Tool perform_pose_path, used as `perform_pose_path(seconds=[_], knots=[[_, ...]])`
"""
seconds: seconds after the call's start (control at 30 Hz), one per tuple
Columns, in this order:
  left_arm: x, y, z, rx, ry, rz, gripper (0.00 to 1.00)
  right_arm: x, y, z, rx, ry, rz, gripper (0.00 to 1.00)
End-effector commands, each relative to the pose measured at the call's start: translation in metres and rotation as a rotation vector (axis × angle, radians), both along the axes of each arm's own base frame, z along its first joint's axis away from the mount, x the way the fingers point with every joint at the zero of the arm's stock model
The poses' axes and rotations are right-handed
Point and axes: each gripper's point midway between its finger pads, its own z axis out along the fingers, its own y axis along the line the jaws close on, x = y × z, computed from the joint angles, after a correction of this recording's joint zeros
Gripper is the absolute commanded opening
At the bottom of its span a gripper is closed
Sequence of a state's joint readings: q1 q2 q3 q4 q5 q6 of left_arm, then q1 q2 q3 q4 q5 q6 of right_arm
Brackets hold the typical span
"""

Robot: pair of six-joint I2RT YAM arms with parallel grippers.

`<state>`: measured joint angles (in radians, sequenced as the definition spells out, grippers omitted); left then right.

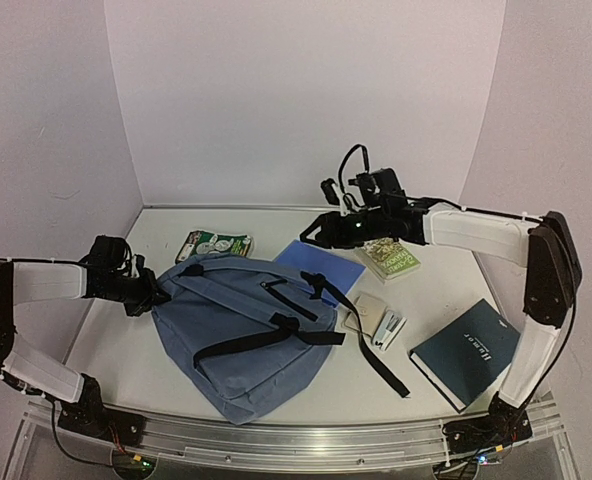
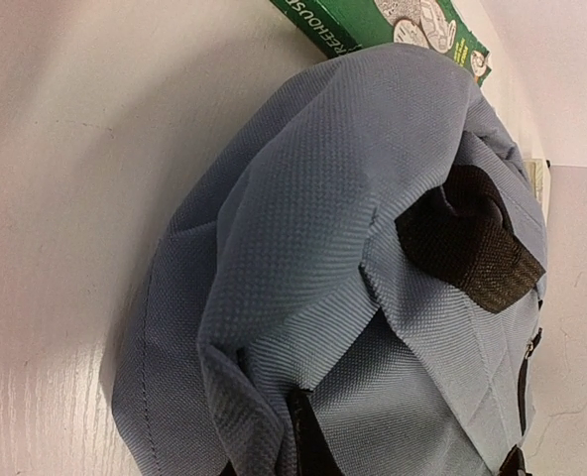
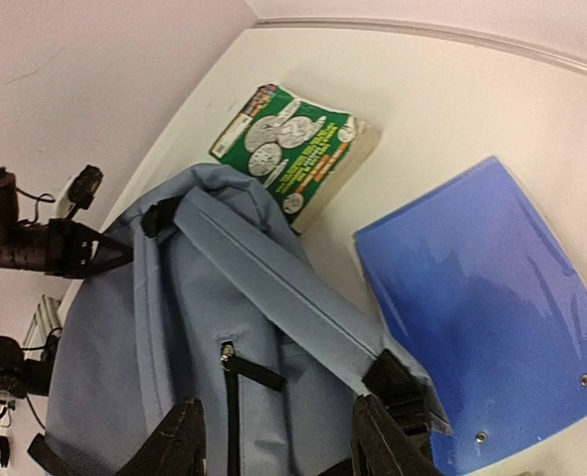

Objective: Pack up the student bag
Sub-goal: Adjust the student bag at the center of the board, then unzip the student bag at the center of the board.

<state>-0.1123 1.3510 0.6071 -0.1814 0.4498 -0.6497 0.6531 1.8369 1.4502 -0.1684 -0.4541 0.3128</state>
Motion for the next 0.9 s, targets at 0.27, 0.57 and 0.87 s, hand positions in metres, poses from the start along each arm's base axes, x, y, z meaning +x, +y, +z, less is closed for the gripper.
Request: perform_pose_path(seconds=[0.27, 0.57, 0.87], knots=[[0.009, -0.002, 0.020, -0.021, -0.079, -0.009, 0.00, -0.011, 0.037, -0.070, 0.086, 0.271, 0.063, 0.45], [0.009, -0.003, 0.020, -0.030, -0.077, -0.008, 0.00, -0.021, 0.063, -0.083, 0.119, 0.304, 0.139, 0.43], [0.010, -0.003, 0.019, -0.026, -0.074, -0.004, 0.00, -0.020, 0.072, -0.077, 0.167, 0.299, 0.154, 0.34]])
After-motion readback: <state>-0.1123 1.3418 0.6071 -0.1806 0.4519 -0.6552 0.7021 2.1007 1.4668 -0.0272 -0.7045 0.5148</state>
